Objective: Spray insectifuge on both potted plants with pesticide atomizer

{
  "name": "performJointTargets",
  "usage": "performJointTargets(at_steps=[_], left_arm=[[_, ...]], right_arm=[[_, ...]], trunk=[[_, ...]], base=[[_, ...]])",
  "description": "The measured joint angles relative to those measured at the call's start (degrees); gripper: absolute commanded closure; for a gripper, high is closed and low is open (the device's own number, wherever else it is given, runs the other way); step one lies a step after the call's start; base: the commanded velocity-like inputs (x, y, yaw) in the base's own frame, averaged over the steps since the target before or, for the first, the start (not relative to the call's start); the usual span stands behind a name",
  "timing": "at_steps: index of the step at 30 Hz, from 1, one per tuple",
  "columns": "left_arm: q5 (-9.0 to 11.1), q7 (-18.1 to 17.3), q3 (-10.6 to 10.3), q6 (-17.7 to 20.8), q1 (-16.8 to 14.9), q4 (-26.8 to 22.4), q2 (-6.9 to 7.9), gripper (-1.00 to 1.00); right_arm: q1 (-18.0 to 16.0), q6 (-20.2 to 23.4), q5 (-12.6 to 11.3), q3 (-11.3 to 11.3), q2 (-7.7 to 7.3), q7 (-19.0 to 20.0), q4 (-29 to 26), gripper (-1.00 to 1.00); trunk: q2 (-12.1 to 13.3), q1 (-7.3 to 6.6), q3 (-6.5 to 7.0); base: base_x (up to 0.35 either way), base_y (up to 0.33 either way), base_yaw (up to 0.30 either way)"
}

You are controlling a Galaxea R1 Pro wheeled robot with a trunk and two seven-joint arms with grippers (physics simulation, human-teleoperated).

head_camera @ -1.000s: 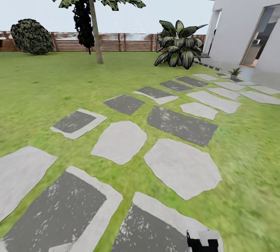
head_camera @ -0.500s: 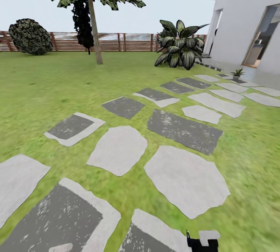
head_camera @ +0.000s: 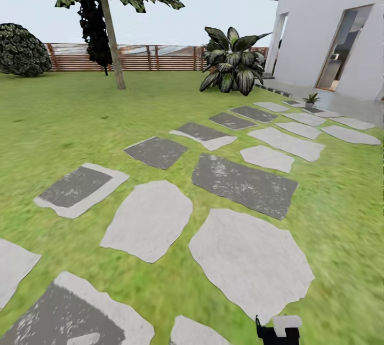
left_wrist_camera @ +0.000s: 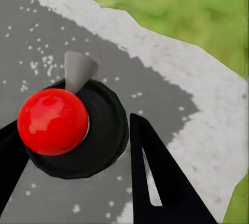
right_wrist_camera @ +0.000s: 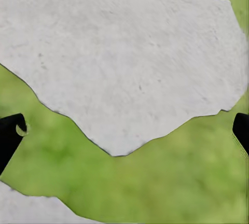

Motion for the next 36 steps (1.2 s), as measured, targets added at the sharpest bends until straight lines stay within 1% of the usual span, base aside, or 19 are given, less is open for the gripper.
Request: performJointTargets(at_steps=[17,25,36], left_arm=[[0.0,0.0,0.04,0.0,0.01,-0.01,0.02,1.0],[0.0,0.01,0.04,0.0,0.01,-0.01,0.02,1.0],[0.0,0.02,0.04,-0.01,-0.01,0.01,0.01,1.0]], right_arm=[[0.0,0.0,0.17,-0.05,-0.41,0.27,0.0,-1.0],[-0.01,0.01,0.16,0.0,-0.26,0.1,0.03,-1.0],[0.0,0.0,0.09,0.0,-0.26,0.01,0.02,-1.0]], trunk=[[0.0,0.0,0.0],[0.0,0.0,0.0],[0.0,0.0,0.47]], base=[[0.337,0.0,-0.007],[0.337,0.0,-0.002],[0.337,0.0,-0.171]])
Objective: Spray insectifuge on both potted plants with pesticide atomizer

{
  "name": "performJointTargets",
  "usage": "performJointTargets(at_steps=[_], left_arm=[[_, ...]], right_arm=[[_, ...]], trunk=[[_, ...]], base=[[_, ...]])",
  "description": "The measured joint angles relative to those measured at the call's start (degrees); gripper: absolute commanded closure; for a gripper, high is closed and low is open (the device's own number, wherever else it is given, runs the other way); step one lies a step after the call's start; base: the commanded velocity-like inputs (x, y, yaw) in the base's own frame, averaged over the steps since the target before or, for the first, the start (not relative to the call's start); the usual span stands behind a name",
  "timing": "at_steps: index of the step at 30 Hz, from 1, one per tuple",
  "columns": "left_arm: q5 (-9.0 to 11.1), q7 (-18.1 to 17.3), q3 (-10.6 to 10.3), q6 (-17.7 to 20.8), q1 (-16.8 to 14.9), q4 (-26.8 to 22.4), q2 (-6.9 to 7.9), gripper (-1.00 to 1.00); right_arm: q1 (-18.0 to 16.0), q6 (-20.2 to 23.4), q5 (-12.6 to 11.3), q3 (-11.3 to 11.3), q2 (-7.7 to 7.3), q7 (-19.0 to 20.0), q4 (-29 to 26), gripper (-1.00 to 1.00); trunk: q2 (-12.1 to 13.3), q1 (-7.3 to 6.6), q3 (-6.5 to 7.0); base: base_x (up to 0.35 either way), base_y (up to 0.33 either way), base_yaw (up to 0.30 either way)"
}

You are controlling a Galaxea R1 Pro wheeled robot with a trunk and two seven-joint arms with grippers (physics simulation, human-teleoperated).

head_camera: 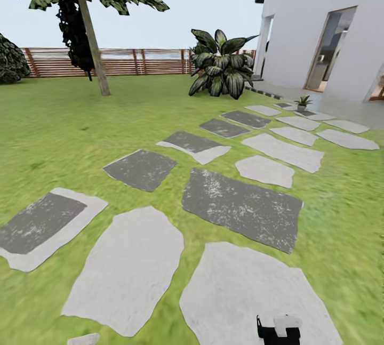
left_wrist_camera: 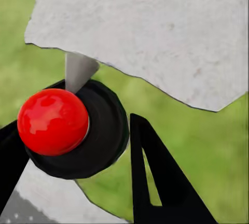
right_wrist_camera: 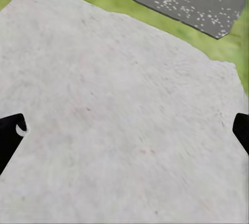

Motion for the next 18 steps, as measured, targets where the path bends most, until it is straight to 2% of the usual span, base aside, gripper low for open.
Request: performJointTargets(at_steps=[9,18], left_arm=[[0.0,0.0,-0.01,-0.02,0.0,0.0,0.0,1.0],[0.0,0.02,-0.03,-0.04,0.01,-0.01,0.0,1.0]], right_arm=[[0.0,0.0,0.0,-0.01,0.08,-0.01,0.02,-1.0],[-0.01,0.01,0.0,0.0,0.09,-0.02,0.03,-1.0]], trunk=[[0.0,0.0,0.08],[0.0,0.0,0.08]], base=[[0.337,0.0,-0.223],[0.337,0.0,-0.032]])
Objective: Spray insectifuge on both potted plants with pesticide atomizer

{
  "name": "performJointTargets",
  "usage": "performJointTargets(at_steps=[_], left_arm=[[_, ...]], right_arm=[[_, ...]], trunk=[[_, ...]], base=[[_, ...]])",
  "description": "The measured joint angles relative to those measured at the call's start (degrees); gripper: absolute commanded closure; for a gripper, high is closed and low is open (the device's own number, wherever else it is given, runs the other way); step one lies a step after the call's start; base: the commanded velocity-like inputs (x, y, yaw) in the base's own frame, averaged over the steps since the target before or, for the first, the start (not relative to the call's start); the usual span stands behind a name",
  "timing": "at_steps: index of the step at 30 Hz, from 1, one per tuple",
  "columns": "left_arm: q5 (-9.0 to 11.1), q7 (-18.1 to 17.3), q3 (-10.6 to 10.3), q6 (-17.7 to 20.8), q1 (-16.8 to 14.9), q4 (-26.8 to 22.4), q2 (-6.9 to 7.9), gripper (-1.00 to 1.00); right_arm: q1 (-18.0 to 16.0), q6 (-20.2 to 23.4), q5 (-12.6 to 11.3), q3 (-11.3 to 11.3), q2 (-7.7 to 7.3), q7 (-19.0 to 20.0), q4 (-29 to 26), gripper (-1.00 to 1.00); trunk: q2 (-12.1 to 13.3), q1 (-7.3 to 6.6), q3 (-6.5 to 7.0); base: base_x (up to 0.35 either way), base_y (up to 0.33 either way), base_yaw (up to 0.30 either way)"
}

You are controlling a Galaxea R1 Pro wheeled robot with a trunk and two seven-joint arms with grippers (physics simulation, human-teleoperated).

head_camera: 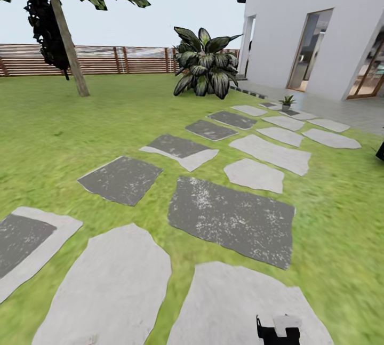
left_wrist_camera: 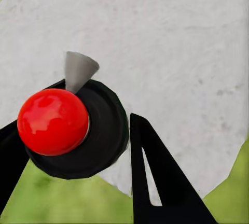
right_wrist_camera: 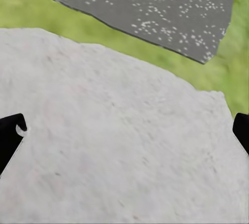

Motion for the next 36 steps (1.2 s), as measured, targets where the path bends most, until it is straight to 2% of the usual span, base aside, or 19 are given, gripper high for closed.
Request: performJointTargets(at_steps=[23,31,36], left_arm=[[0.0,0.01,0.0,0.05,0.0,0.0,0.0,1.0],[0.0,0.02,0.03,0.05,-0.02,0.02,0.0,1.0],[0.0,0.0,0.03,0.05,0.0,0.0,0.0,1.0]], right_arm=[[0.0,0.0,0.0,0.0,0.0,0.0,0.04,-1.0],[0.01,-0.01,0.0,0.0,0.0,0.0,0.03,-1.0],[0.0,0.0,0.0,0.0,0.06,0.0,0.04,-1.0]], trunk=[[0.0,0.0,0.0],[0.0,0.0,0.0],[0.0,0.0,0.0]], base=[[0.337,0.0,-0.003],[0.337,0.0,-0.229],[0.337,0.0,-0.073]])
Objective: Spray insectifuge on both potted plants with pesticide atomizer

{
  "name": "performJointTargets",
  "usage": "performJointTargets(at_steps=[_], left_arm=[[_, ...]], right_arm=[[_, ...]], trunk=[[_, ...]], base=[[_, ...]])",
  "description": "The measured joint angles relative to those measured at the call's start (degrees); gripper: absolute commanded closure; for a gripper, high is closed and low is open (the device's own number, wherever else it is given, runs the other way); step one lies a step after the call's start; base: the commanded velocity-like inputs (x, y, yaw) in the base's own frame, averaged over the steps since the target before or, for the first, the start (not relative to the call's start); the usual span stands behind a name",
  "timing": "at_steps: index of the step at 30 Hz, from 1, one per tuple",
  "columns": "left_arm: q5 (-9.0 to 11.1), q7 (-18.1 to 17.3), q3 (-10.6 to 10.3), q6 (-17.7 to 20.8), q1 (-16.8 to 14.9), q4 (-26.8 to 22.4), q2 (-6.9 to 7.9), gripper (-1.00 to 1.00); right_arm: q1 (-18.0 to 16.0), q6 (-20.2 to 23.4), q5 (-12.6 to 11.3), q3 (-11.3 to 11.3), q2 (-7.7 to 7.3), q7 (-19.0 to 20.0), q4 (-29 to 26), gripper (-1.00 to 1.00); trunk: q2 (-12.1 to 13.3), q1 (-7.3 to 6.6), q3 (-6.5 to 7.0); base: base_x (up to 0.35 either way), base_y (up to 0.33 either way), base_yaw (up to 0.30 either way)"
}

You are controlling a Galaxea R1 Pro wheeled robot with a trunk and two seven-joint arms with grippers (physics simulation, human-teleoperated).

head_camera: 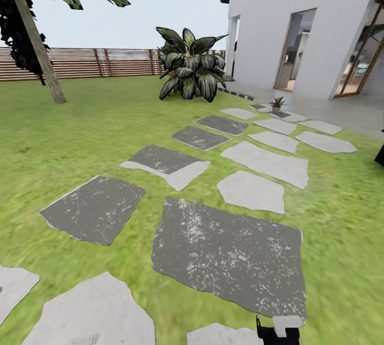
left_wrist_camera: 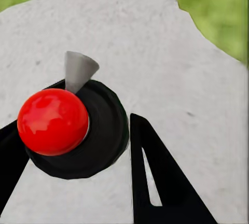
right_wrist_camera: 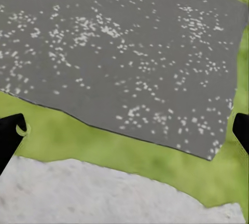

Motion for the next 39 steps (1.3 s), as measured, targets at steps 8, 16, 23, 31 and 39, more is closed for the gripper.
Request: performJointTargets(at_steps=[8,16,23,31,39], left_arm=[[0.0,-0.03,-0.01,-0.01,0.0,0.0,0.0,1.0],[0.0,-0.03,-0.01,-0.01,0.0,0.0,0.0,1.0],[0.0,0.0,-0.04,0.0,0.0,0.0,0.0,1.0],[0.0,-0.03,-0.06,-0.02,0.0,0.0,0.0,1.0],[0.01,-0.01,-0.01,-0.03,0.01,0.0,0.0,1.0]], right_arm=[[0.0,0.0,-0.01,-0.01,0.05,0.0,0.0,-1.0],[0.0,0.0,0.0,-0.01,0.04,0.0,0.0,-1.0],[0.0,0.0,0.0,-0.01,0.07,0.0,0.0,-1.0],[0.0,0.0,0.0,-0.01,0.11,0.0,0.0,-1.0],[0.0,0.0,-0.01,-0.01,0.12,0.0,0.0,-1.0]], trunk=[[0.0,0.0,0.0],[0.0,0.0,0.0],[0.0,0.0,0.0],[0.0,0.0,0.0],[-0.01,-0.01,0.0]], base=[[0.337,0.0,-0.002],[0.337,0.0,0.0],[0.337,0.0,0.0],[0.337,0.0,0.0],[0.337,0.0,0.0]])
